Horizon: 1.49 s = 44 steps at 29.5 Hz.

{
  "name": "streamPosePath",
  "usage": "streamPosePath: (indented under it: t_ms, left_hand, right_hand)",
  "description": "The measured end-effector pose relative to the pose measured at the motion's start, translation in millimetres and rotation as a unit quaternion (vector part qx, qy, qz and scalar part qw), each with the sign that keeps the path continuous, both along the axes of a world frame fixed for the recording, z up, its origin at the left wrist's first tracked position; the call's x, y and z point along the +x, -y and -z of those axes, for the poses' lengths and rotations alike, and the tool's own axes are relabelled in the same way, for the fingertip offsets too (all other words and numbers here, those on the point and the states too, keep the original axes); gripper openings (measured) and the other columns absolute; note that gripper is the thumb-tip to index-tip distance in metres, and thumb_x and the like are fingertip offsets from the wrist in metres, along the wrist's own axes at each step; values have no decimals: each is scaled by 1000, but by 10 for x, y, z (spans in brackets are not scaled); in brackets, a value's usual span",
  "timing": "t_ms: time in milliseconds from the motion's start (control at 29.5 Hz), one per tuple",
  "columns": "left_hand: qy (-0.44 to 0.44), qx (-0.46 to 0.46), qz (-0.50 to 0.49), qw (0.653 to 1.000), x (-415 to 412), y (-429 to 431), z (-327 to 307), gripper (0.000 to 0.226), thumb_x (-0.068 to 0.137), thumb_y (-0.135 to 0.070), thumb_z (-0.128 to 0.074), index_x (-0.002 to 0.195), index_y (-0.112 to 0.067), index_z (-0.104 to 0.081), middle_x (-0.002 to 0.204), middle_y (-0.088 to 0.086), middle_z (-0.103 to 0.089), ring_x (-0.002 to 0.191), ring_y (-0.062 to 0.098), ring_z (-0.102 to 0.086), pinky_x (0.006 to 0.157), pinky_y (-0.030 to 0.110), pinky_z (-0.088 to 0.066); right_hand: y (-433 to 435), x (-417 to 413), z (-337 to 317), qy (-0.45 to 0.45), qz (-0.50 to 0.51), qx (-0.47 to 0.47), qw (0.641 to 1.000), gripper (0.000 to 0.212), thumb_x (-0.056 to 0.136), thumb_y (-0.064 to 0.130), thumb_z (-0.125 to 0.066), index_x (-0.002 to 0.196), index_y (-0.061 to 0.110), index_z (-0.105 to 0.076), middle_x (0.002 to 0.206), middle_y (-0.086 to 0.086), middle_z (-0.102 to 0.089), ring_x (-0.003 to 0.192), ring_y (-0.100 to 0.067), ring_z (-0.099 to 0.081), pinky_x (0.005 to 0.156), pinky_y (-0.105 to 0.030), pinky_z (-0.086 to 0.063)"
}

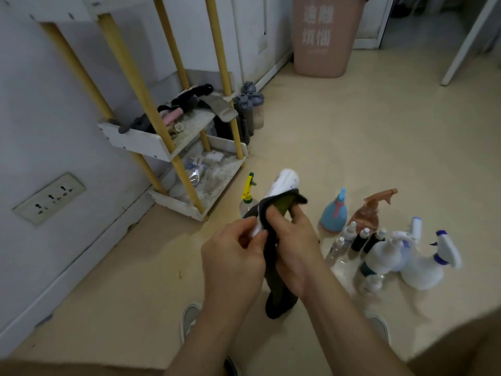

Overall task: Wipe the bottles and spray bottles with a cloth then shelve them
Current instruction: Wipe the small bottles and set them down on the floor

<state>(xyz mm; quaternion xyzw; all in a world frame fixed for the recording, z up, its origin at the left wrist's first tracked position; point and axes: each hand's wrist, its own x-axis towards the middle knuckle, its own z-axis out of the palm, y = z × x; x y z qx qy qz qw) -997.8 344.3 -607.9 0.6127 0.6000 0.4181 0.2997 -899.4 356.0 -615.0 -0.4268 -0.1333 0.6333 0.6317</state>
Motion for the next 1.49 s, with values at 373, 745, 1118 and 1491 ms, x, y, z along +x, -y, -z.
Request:
streamPosePath:
  t_ms: [373, 745, 1118, 1491]
  left_hand:
    - [204, -301, 29, 931, 24, 129, 43, 17, 99, -9, -54, 94, -9, -71, 62, 1, -68, 52, 8, -60, 56, 23, -49]
    - [179, -325, 70, 926, 71, 171, 76, 32, 105, -18, -31, 81, -11, -51, 59, -2, -48, 43, 5, -35, 46, 19, -29]
    - [313, -329, 109, 884, -62, -146, 150, 56, 79, -57, -62, 123, -23, -65, 122, -1, -68, 114, 13, -62, 95, 35, -46]
    - [478, -259, 242, 804, -82, 11, -239, 47, 87, 9, -46, 124, -13, -64, 119, 14, -69, 102, 30, -67, 87, 44, -55]
  right_hand:
    - [-129, 246, 72, 109, 185, -82, 973, 16, 96, 31, -52, 93, 20, -63, 90, -6, -68, 86, -22, -66, 85, -43, -56]
    - [18, 69, -19, 312, -46, 19, 949, 31, 86, 20, -68, 113, 25, -54, 97, -4, -67, 84, -15, -67, 73, -28, -58]
    - [106, 510, -224, 142, -89, 23, 986, 42, 91, 45, -54, 106, 8, -66, 80, -11, -71, 69, -19, -68, 64, -29, -56]
    - [226, 409, -299, 331, 49, 9, 942, 39, 97, 34, -54, 63, 15, -60, 44, 9, -55, 43, -4, -51, 40, -14, -37]
